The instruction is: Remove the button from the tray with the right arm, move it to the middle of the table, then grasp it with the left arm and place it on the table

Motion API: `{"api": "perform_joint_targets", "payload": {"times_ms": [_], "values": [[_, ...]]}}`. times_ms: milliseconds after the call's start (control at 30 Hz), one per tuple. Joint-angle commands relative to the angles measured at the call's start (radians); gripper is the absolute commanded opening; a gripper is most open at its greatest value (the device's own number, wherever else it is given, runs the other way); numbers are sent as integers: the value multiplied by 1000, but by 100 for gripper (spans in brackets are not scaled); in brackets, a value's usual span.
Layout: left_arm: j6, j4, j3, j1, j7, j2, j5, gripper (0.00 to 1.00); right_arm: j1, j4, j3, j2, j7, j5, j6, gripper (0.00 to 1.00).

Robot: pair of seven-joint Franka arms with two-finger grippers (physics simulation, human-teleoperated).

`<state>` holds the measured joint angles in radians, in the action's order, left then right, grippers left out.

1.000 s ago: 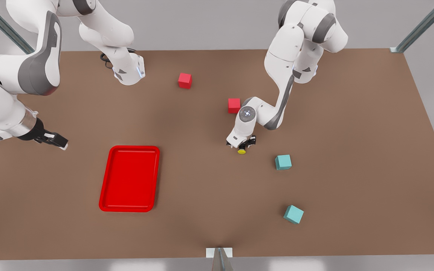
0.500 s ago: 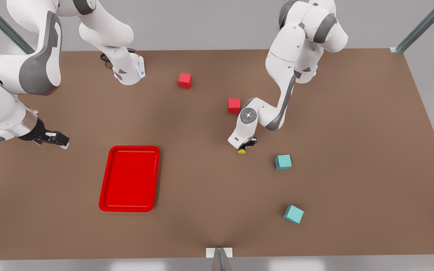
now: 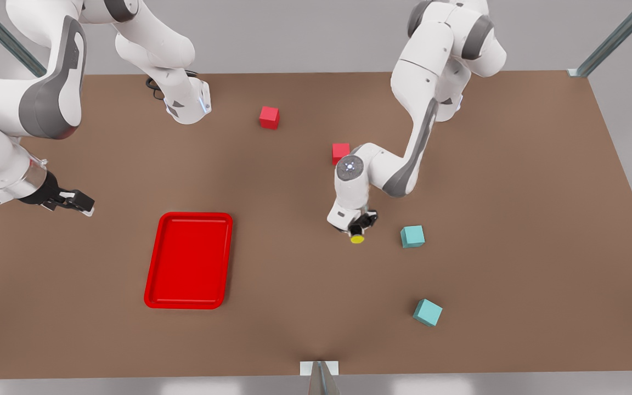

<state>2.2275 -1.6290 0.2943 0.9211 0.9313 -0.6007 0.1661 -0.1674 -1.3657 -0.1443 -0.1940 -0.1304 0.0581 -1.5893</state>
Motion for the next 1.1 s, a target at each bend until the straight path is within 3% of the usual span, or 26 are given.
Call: {"api": "perform_joint_targets", "payload": {"times_ms": [0,167,367,500,900,1067], "values": [[-406,24,2,34,1318,-10,269,45,0,0,-1,1,28,-1,0,100],[-839,29,2,125,1954,-63,458,45,-20,0,-1,2,17,0,-1,100],[-986,158,2,185,2132,-211,595,45,-75,2,2,-9,15,8,-26,100],[-1054,158,0,203,2146,-298,613,45,-73,2,2,-9,14,6,-26,100],[-1014,179,-27,202,2144,-458,538,45,-55,13,-8,-15,14,-1,-24,100],[-919,179,-29,202,2144,-468,507,45,-1,2,-12,-21,23,-4,89,100]]}}
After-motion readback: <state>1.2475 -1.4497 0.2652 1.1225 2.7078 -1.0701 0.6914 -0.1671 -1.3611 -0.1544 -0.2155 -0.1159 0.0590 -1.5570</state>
